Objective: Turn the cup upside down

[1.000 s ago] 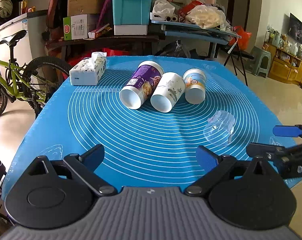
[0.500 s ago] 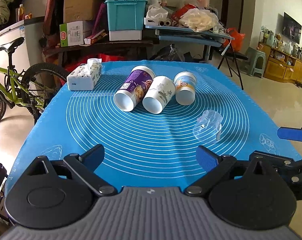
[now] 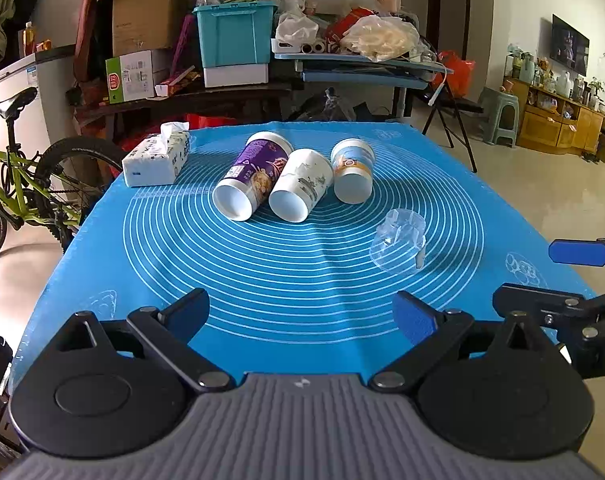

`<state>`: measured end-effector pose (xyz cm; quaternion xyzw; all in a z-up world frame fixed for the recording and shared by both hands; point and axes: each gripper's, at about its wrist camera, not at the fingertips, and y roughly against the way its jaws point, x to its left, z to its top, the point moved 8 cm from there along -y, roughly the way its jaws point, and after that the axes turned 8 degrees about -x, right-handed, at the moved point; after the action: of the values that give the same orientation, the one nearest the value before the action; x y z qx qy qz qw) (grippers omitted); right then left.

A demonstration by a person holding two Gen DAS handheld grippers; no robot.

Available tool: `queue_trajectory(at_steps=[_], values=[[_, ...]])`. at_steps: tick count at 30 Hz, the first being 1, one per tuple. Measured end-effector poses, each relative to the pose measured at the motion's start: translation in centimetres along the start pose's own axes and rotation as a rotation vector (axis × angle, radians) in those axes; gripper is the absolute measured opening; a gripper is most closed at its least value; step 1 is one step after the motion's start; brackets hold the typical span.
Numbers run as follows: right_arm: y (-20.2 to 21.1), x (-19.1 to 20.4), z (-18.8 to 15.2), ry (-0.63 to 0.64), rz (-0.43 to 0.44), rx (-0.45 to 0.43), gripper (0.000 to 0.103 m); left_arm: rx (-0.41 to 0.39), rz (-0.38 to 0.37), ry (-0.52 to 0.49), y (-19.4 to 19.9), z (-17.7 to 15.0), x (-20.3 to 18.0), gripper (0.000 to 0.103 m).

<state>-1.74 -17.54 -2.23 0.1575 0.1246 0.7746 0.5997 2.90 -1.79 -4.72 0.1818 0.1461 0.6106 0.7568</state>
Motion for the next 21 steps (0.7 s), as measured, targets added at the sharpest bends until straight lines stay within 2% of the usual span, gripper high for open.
queue_trajectory(at_steps=[21], values=[[-0.78, 0.24, -0.5, -0.005, 0.011, 0.019, 0.103, 0.023, 0.002, -0.006, -0.11, -0.47, 0.15, 0.097]])
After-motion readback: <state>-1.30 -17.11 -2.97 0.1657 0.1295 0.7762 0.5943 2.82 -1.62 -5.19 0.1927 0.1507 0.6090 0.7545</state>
